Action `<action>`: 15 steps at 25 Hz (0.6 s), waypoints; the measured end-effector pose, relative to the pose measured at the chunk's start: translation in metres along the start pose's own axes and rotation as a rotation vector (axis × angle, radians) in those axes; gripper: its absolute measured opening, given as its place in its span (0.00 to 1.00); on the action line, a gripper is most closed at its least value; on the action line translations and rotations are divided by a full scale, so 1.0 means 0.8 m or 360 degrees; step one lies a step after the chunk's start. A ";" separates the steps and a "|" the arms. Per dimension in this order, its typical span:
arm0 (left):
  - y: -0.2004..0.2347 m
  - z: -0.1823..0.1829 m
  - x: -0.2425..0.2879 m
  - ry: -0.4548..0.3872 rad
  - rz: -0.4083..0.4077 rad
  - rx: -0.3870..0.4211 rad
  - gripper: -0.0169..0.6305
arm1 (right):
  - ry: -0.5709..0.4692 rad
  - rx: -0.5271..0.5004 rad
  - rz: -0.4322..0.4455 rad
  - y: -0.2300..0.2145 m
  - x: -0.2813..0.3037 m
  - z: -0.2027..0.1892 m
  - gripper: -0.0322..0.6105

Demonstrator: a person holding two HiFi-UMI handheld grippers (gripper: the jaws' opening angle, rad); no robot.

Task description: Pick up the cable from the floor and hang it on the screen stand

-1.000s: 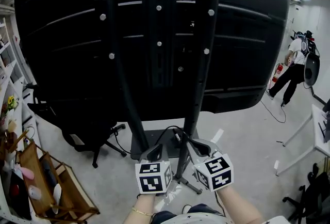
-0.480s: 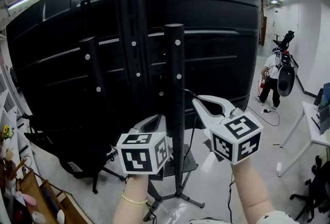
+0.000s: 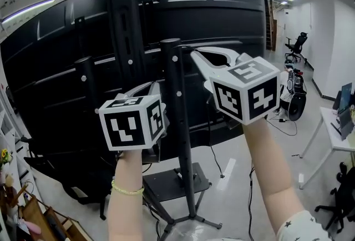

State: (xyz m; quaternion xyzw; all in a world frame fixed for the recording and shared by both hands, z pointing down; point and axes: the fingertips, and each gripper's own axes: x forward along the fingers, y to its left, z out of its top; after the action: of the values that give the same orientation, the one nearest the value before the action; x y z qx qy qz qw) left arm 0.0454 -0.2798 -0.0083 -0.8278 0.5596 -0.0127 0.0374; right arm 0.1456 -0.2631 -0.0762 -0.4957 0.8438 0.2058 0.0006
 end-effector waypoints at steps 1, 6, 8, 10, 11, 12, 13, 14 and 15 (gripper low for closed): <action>0.001 0.007 -0.003 -0.0021 0.0001 0.0001 0.04 | -0.0012 -0.0022 -0.0013 -0.002 0.003 0.008 0.07; 0.011 0.034 -0.002 -0.0061 0.0043 0.0037 0.04 | 0.0052 -0.0009 -0.0034 -0.019 0.031 0.025 0.07; 0.015 0.035 0.007 -0.0035 0.0058 0.0053 0.04 | 0.0120 0.0001 -0.0062 -0.027 0.049 0.017 0.07; 0.017 0.031 0.014 -0.0022 0.0063 0.0053 0.04 | 0.0188 0.0016 -0.0084 -0.033 0.063 0.003 0.07; 0.017 0.030 0.016 -0.0031 0.0060 0.0050 0.04 | 0.0210 0.0036 -0.0088 -0.034 0.067 -0.004 0.07; 0.016 0.029 0.015 -0.0046 0.0056 0.0046 0.04 | 0.0216 0.0059 -0.0089 -0.034 0.069 -0.010 0.07; 0.015 0.028 0.013 -0.0058 0.0052 0.0043 0.04 | 0.0210 0.0079 -0.0091 -0.032 0.068 -0.014 0.07; 0.014 0.025 0.011 -0.0064 0.0047 0.0042 0.04 | 0.0197 0.0086 -0.0097 -0.030 0.066 -0.017 0.07; 0.012 0.021 0.009 -0.0062 0.0038 0.0037 0.04 | 0.0185 0.0077 -0.0110 -0.027 0.063 -0.020 0.08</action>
State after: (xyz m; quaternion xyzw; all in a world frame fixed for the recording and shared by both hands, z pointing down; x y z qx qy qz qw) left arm 0.0403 -0.2894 -0.0259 -0.8207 0.5684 -0.0028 0.0580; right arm 0.1412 -0.3203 -0.0792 -0.5356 0.8294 0.1561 -0.0293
